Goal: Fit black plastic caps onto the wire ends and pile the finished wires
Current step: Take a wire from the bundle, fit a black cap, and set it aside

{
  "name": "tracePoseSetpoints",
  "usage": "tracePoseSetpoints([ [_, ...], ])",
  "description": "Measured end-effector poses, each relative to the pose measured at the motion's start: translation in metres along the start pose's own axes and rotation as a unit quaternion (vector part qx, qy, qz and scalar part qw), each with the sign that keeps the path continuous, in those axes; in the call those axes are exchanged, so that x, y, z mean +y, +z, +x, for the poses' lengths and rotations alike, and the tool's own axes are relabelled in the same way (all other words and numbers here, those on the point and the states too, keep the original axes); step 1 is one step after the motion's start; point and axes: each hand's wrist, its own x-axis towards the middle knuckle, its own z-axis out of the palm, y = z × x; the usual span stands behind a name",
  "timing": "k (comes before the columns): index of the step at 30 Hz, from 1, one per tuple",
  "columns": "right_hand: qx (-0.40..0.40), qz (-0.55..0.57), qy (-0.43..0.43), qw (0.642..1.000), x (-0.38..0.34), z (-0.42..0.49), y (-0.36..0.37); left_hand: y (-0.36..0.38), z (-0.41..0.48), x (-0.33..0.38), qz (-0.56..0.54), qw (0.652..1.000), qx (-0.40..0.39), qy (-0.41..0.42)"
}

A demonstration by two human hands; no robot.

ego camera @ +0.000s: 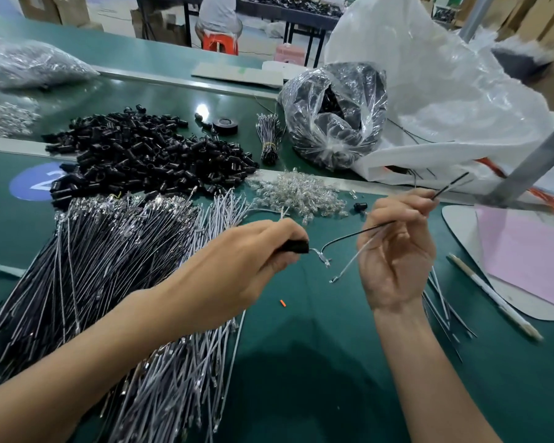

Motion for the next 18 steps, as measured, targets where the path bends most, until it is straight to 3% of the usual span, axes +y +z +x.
tracePoseSetpoints([
  [5, -0.030, -0.041, 0.011, 0.999, 0.011, -0.001, -0.003, -0.013, -0.019, -0.003, 0.042, 0.999, 0.007, 0.025],
  [7, -0.017, -0.139, -0.023, 0.990, 0.014, 0.001, -0.007, -0.016, -0.025, -0.009, 0.030, 0.999, 0.023, 0.002],
  [12, -0.034, -0.418, -0.023, 0.908, 0.025, 0.002, -0.014, -0.019, -0.034, -0.016, -0.010, 0.997, 0.068, -0.046],
  [18, -0.035, -0.615, -0.056, 0.786, 0.043, -0.001, -0.025, -0.014, -0.029, -0.006, -0.076, 0.990, 0.106, -0.061],
])
